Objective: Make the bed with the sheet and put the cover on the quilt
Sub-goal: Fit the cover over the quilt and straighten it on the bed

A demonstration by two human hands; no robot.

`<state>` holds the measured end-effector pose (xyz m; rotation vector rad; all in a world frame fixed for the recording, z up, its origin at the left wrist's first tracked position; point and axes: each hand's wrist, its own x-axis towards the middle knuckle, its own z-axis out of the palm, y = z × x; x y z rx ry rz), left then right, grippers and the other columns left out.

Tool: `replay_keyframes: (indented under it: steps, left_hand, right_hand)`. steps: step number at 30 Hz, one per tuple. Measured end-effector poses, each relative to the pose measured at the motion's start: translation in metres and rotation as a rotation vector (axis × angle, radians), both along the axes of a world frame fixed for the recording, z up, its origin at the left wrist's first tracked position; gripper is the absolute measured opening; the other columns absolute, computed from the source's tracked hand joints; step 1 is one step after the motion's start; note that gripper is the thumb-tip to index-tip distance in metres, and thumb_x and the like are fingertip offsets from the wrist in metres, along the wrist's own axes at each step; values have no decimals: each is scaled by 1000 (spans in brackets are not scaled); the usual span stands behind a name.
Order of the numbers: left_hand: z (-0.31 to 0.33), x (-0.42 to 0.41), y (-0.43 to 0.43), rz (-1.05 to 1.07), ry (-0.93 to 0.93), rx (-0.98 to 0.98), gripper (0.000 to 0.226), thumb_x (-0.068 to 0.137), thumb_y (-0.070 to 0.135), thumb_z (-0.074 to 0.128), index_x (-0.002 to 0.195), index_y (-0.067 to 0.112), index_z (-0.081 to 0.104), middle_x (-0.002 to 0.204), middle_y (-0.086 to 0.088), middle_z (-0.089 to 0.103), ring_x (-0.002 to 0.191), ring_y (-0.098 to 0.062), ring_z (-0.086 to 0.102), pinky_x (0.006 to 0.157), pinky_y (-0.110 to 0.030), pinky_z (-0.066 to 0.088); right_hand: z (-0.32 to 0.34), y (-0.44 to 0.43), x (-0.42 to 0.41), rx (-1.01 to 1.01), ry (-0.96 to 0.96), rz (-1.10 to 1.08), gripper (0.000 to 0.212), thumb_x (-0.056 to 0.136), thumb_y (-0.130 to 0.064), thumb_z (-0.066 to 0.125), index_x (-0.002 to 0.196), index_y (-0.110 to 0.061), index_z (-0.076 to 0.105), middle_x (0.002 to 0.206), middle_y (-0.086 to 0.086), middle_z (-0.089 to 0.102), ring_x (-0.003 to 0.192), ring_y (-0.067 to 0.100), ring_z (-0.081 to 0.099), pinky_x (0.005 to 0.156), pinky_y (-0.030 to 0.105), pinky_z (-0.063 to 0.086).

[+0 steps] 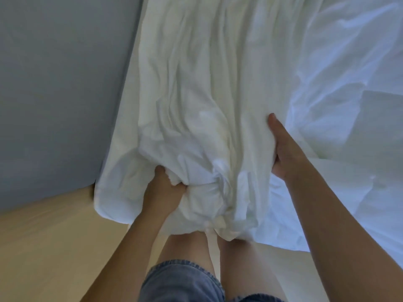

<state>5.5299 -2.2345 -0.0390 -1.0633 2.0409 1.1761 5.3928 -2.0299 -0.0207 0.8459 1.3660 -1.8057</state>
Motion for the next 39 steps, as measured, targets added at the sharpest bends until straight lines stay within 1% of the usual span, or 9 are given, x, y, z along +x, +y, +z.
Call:
replay_keyframes:
  steps: [3, 6, 13, 18, 22, 26, 30, 35, 39]
  left_hand:
    - [26, -40, 0, -234, -52, -316, 75, 81, 32, 65, 140, 9, 24, 140, -13, 29, 129, -33, 33, 100, -44, 37]
    - [63, -97, 15, -150, 261, -370, 77, 84, 31, 57, 147, 15, 18, 149, -3, 21, 135, -24, 24, 107, -41, 33]
    - [74, -262, 91, 32, 160, 449, 86, 62, 77, 62, 124, 19, 58, 117, -1, 65, 100, -22, 64, 87, -33, 50]
    - [86, -317, 158, -235, 217, 378, 19, 76, 27, 65, 76, 9, 60, 73, -6, 62, 64, -20, 59, 56, -19, 45]
    - [107, -323, 218, -455, 518, 150, 36, 82, 12, 54, 52, 13, 34, 49, 3, 32, 44, -14, 31, 42, -22, 24]
    - [101, -327, 245, -542, 494, 142, 23, 88, 19, 53, 67, 12, 44, 59, 4, 39, 54, -12, 40, 45, -22, 28]
    - [93, -319, 255, -709, 334, 138, 19, 90, 23, 54, 105, 11, 57, 78, 2, 54, 68, -11, 51, 55, -18, 40]
    - [76, -339, 217, 222, 692, 143, 35, 81, 42, 65, 96, 10, 65, 92, -7, 68, 88, -25, 65, 76, -34, 51]
    - [40, -344, 202, 4, 124, 93, 95, 73, 76, 51, 141, 12, 39, 140, -7, 47, 120, -25, 50, 97, -33, 40]
  right_hand:
    - [0, 5, -22, -19, 12, -76, 40, 75, -52, 62, 100, -22, 67, 93, -3, 75, 87, 11, 71, 79, 32, 54]
    - [1, 5, -53, -117, 58, -163, 62, 70, -59, 59, 118, -20, 64, 112, 3, 70, 102, 19, 67, 82, 34, 55]
    - [20, -2, -94, -31, 358, 68, 41, 76, -15, 66, 116, -6, 62, 104, 12, 70, 96, 28, 68, 80, 40, 56]
    - [41, 52, -104, 121, 506, 244, 37, 78, -30, 72, 112, -21, 63, 104, -2, 71, 97, 14, 68, 88, 35, 53]
    - [49, 109, -132, 48, 589, -84, 50, 52, -41, 67, 94, -15, 58, 87, -4, 66, 79, 8, 65, 73, 29, 48]
    - [52, 149, -172, -536, 369, -161, 62, 71, -47, 58, 117, -7, 58, 102, 8, 67, 95, 23, 64, 84, 36, 52]
    - [41, 154, -218, -362, 202, -131, 23, 85, -24, 58, 97, -5, 64, 79, 10, 69, 70, 22, 69, 65, 29, 57]
    - [30, 147, -240, -428, 255, -194, 20, 79, -8, 49, 89, 0, 65, 84, 16, 65, 80, 30, 66, 75, 36, 56]
    - [14, 134, -228, -489, 198, -178, 34, 75, -15, 57, 105, 0, 64, 96, 17, 68, 93, 31, 66, 87, 40, 53]
